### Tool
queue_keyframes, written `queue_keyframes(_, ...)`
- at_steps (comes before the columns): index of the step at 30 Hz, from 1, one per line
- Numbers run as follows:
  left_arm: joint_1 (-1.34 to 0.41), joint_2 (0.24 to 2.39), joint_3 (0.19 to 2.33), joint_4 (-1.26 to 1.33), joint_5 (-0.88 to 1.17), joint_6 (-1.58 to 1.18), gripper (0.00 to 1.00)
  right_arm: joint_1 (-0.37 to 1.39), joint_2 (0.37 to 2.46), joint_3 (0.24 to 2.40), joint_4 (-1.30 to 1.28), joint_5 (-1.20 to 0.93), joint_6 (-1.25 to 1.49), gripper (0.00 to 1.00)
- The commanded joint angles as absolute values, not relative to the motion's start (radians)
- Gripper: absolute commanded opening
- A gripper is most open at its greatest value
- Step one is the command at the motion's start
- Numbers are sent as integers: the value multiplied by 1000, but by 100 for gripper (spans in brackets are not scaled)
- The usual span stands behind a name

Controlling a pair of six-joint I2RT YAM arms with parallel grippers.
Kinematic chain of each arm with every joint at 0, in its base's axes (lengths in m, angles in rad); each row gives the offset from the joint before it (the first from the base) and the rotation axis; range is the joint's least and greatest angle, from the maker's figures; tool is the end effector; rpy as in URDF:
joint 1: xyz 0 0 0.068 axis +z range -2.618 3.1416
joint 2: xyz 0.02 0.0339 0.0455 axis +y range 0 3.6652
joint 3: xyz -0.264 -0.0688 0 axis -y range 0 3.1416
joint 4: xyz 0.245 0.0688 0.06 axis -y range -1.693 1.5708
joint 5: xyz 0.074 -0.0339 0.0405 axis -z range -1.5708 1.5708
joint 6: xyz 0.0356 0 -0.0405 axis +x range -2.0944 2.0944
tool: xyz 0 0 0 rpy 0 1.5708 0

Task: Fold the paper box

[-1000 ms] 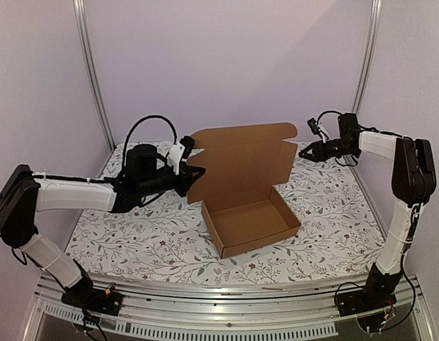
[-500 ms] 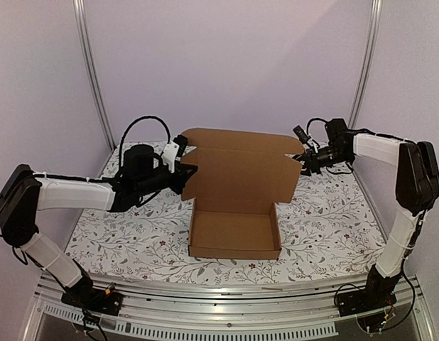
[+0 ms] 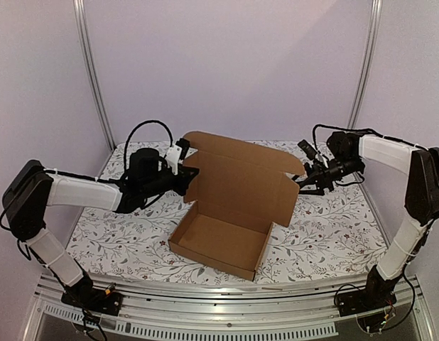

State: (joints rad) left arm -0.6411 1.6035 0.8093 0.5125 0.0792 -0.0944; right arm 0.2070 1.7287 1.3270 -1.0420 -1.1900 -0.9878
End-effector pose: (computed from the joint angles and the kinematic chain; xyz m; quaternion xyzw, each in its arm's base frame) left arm 0.2775 -0.2106 0.2142 0.2385 0.7627 -0.2454 0.5488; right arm 0.3079 0.0984 0.2471 -0.4943 0.6633 0.4973 0.2615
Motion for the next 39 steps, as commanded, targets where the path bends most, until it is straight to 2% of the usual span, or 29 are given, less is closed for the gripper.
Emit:
queue_keyframes(1,-629,1625,812,565,72,-136,1,230,1673,1290,-1135,-1229,-1105,61)
queue_keyframes(7,-635,1637,800,604,68,-181,2,302,1609,1241,-1037,-1205,-1033,63)
queue_keyframes(8,-636,1638,800,606,68,-184,2,313,1585,1206,-930,-1187,-980,62)
queue_keyframes(11,-644,1638,796,613,62,-192,2,363,1474,1051,-488,-1036,-593,61)
queue_keyframes(13,-652,1638,793,616,53,-199,2,387,1393,991,-334,-971,-452,63)
queue_keyframes(18,-677,1632,780,618,13,-216,1,424,1391,1011,-287,-934,-320,66)
queue_keyframes(30,-723,1636,779,635,25,-212,2,492,1421,994,-112,-833,-165,64)
queue_keyframes(35,-731,1638,777,650,35,-220,2,492,1436,986,-19,-839,-86,51)
queue_keyframes(39,-730,1639,774,667,48,-231,2,493,1449,992,32,-841,-63,33)
